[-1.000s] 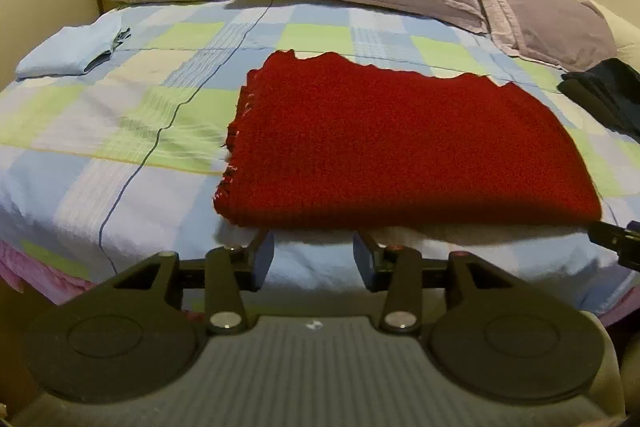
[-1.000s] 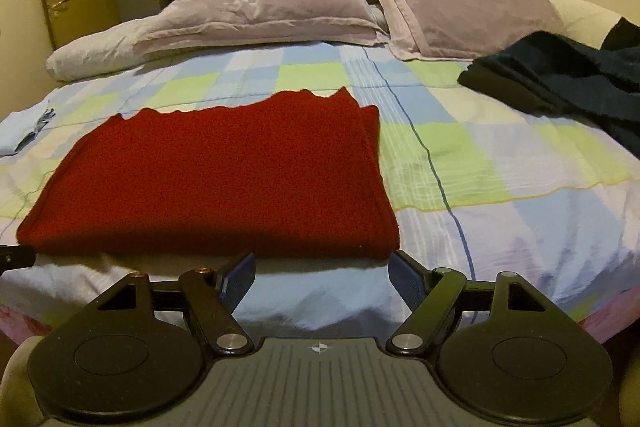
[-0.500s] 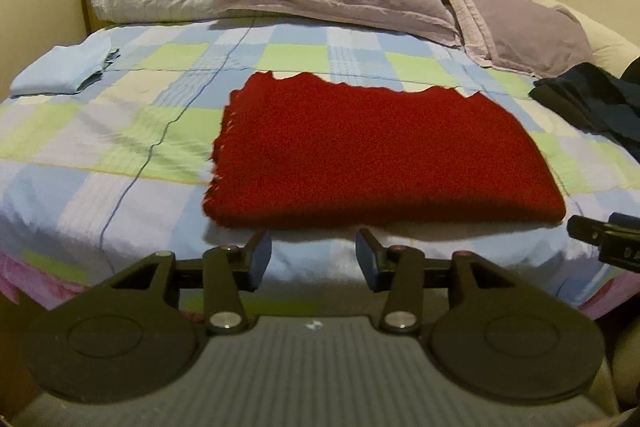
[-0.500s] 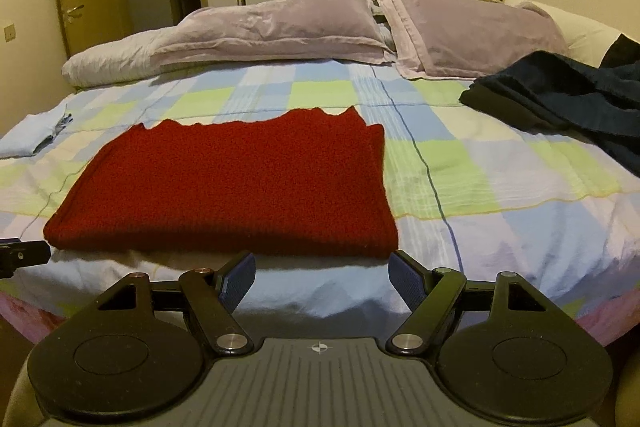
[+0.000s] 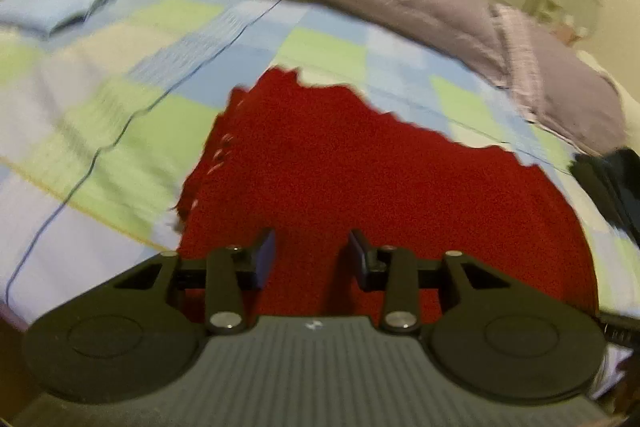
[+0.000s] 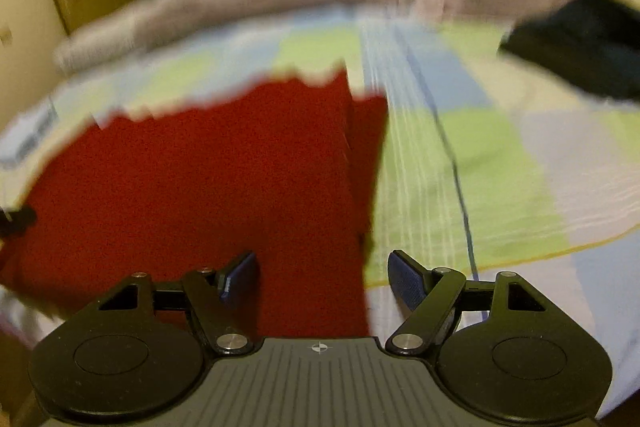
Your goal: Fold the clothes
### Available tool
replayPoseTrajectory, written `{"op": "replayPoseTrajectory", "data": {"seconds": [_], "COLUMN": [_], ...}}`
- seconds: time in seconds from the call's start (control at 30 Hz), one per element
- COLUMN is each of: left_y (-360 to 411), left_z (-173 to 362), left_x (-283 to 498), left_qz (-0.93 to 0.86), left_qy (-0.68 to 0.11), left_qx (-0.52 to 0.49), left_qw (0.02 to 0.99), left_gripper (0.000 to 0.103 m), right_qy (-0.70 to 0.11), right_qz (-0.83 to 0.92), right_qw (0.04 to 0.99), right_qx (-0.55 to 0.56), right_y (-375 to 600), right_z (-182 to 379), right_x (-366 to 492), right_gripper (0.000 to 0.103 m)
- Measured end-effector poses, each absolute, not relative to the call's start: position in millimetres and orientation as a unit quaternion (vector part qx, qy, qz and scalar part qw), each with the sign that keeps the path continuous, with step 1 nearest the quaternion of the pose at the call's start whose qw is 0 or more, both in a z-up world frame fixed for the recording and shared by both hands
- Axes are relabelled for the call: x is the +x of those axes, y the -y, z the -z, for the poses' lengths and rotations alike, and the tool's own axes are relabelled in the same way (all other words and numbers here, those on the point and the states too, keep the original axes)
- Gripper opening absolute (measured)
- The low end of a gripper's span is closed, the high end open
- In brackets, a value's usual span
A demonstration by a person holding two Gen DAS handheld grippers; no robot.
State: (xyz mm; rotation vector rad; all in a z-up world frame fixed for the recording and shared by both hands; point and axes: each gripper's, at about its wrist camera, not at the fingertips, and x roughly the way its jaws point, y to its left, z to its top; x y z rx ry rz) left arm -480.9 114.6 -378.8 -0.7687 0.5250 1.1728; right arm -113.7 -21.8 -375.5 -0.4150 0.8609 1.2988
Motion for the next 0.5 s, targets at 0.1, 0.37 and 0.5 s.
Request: {"op": "replayPoseTrajectory", "data": {"seconds": [0.1,0.37,0.5], "left_y": [-125.2,-133.3,-123.4], "left_z": [368.9,329.1,315.1], "left_x": [-477.0,-474.6,-467.3], "left_qz": [-0.533,-0.532,-0.537], "left_qy": [-0.269,-0.266,-0.238], "left_qx": [-0.376,-0.475,-0.507], "left_qw": [0.708,0.649,0.631], "left_gripper": [0.031,0.033,0.035], "right_qy": [-0.431,-0.461,-0.454], "right_qz": [-0.580,-0.582,-0.611], "right_qw": [0.658,0.587,0.538], "right_qx": [-0.213,-0.322,-0.362], "right_y": [6.8,-56.6,-85.1], "right_z": [363.2,280.6,251.4], "right_x": [-97.3,-87.4,-87.7], "right_gripper": [0.076,0.076,0.076]}}
